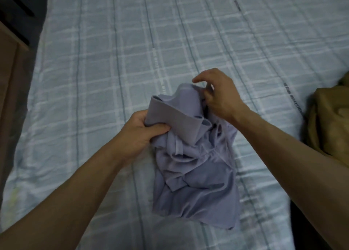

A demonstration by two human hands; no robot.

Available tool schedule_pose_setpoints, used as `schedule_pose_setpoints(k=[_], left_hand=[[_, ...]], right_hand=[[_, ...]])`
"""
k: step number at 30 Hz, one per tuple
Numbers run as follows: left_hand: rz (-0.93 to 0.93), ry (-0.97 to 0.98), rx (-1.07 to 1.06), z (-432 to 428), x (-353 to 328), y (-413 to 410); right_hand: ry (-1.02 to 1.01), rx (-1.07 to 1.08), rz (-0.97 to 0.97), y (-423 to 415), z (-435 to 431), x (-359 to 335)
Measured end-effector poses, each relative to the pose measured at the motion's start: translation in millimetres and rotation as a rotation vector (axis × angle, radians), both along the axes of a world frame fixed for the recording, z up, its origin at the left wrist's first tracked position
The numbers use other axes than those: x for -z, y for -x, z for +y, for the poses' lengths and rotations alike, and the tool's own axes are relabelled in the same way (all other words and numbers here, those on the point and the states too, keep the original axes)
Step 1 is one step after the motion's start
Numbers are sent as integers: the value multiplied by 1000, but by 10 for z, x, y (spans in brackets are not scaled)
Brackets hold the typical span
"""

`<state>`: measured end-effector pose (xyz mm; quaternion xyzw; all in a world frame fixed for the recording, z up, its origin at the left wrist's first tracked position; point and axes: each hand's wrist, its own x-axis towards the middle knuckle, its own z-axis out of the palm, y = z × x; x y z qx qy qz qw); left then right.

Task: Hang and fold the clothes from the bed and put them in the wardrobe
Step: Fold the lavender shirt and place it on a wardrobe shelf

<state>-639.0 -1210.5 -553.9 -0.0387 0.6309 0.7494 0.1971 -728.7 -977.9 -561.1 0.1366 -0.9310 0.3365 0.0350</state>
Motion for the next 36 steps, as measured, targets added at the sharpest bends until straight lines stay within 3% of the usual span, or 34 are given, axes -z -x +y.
schedule_pose_setpoints(k=[2,4,7,9,12,14,20,25,27,29,33,36], left_hand=[[-8,49,-116,135,58,144],[-41,149,-203,282,167,298],[-43,533,-207,398,374,527],[-39,710,-214,412,413,588],[-8,744,-204,415,389,507],[-38,728,-198,405,399,400],[-165,692,-156,288,407,166],[-73,668,-314,220,437,162],[42,851,-364,229,392,140],[324,1005,-320,260,269,-30],[847,1202,162,517,232,-605],[903,1373,472,459,587,-792]], right_hand=[[-111,45,-103,-22,74,71],[-34,131,-141,-173,137,86],[187,268,-290,-470,164,37],[211,255,-434,-620,199,83],[-52,141,-462,-770,241,192],[-107,115,-406,-812,257,239],[22,28,-442,-895,362,270],[239,267,-432,-823,572,294],[80,351,-319,-893,564,320],[-19,326,-146,-1051,477,247],[-197,-27,10,-1541,157,233],[-372,-178,-43,-1797,140,580]])
